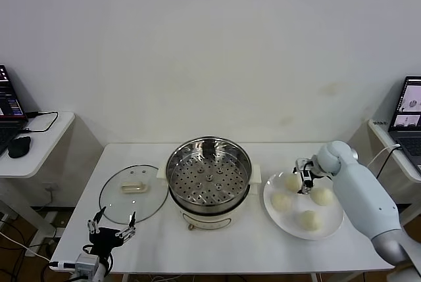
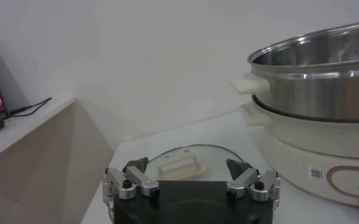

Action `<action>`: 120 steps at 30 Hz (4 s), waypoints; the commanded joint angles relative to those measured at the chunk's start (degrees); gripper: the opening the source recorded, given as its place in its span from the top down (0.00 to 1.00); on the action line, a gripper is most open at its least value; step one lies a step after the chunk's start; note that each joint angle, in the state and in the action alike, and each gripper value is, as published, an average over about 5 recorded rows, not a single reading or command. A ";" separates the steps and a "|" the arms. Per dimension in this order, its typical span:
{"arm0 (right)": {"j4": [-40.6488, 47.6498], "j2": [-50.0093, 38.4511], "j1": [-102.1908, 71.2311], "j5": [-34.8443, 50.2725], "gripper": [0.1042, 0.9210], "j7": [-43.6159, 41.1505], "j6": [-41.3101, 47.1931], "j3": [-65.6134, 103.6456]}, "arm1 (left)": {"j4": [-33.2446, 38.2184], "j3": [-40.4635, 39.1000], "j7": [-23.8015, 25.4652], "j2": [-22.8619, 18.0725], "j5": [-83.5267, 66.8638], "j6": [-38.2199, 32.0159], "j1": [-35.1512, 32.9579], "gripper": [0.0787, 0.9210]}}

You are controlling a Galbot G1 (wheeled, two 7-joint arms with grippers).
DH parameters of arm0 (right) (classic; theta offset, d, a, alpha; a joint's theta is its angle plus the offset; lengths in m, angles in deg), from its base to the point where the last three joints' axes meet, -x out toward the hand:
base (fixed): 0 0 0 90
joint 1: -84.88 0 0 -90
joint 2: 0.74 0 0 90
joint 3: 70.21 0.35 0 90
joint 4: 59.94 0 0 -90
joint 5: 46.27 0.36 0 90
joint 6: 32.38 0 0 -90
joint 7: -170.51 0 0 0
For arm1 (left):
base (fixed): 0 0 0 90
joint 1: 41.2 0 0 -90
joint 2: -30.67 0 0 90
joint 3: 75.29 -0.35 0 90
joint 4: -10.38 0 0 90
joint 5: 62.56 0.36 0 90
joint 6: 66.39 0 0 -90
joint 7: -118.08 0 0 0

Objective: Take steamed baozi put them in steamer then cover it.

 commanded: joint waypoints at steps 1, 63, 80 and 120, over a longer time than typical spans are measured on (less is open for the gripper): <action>0.26 0.01 0.13 0.29 0.28 0.34 0.36 -0.02 | -0.01 0.03 -0.01 0.02 -0.01 0.00 0.01 0.12; 6.41 23.82 43.06 12.38 0.33 -7.20 -49.56 -40.55 | 1.09 1.17 -2.15 -0.10 0.83 1.66 -0.31 0.12; 5.96 23.86 35.37 8.11 0.33 -6.51 -49.27 -38.43 | 1.27 1.52 -2.04 -0.50 0.71 1.85 -1.11 0.12; 3.57 22.47 30.93 5.53 0.13 -6.54 -40.65 -35.25 | 0.63 0.89 -2.06 -1.51 0.92 2.00 -0.56 0.12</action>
